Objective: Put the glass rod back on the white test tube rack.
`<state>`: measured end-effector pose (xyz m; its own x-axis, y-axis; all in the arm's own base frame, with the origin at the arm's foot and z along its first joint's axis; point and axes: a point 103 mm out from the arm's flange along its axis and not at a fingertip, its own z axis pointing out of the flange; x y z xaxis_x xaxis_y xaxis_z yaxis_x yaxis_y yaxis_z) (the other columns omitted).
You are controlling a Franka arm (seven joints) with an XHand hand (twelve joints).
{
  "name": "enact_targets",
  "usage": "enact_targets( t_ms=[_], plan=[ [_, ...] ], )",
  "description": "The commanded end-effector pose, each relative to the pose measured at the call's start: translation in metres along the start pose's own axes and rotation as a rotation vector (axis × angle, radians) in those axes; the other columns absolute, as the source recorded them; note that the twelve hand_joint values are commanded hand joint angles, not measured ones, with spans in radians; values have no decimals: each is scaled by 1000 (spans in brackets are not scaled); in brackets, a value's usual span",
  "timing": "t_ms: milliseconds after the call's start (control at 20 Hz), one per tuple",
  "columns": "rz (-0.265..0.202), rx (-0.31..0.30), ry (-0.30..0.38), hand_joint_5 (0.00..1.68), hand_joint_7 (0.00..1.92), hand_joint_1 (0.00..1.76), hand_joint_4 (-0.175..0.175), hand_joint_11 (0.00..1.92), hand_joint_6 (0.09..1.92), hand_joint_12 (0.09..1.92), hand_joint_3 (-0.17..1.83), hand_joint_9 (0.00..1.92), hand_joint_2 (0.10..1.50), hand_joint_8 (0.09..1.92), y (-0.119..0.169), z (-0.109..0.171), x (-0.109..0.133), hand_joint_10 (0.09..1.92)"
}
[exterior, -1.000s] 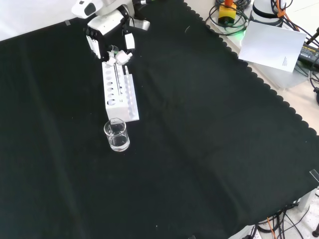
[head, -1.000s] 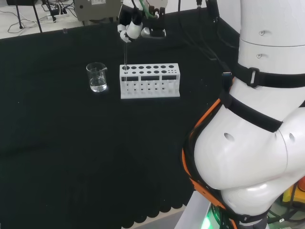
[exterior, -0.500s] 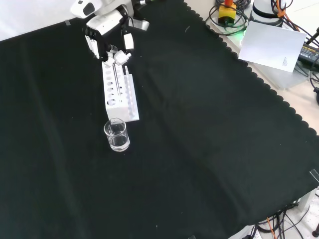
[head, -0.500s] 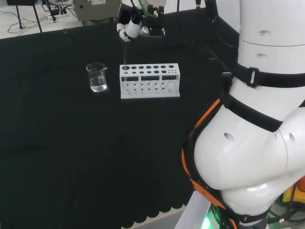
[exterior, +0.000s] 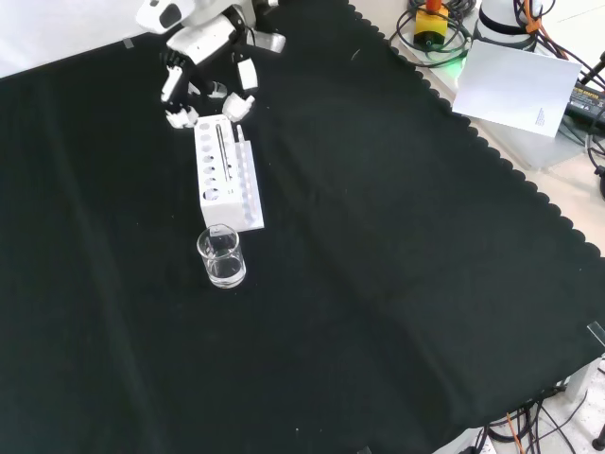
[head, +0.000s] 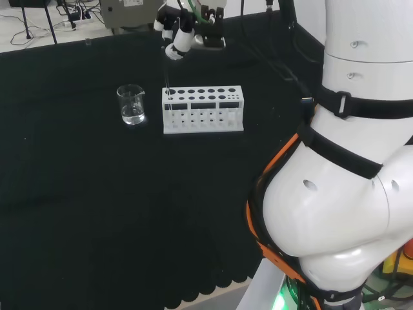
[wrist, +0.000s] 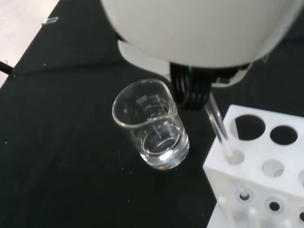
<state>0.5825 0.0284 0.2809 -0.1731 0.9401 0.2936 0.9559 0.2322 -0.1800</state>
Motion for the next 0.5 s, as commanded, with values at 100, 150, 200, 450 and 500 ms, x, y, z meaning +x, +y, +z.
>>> enact_targets(
  t_ms=[100, 150, 200, 450, 500],
  plan=[
    [12, -2, -4, 296, 745, 1388, -149, 1654, 799, 936, 974, 1790, 301, 774, -8, -8, -4, 677],
    [12, -5, -4, 297, 742, 1390, -149, 1653, 792, 939, 976, 1789, 301, 775, -8, -10, -4, 680],
    [12, -8, -4, 298, 741, 1391, -149, 1651, 789, 941, 976, 1788, 301, 776, -9, -12, -5, 682],
    [15, -29, -10, 313, 738, 1404, -150, 1634, 779, 950, 973, 1779, 305, 774, -15, -24, -6, 697],
    [17, -35, -12, 316, 738, 1405, -150, 1630, 775, 955, 971, 1776, 307, 772, -17, -27, -7, 705]
  ],
)
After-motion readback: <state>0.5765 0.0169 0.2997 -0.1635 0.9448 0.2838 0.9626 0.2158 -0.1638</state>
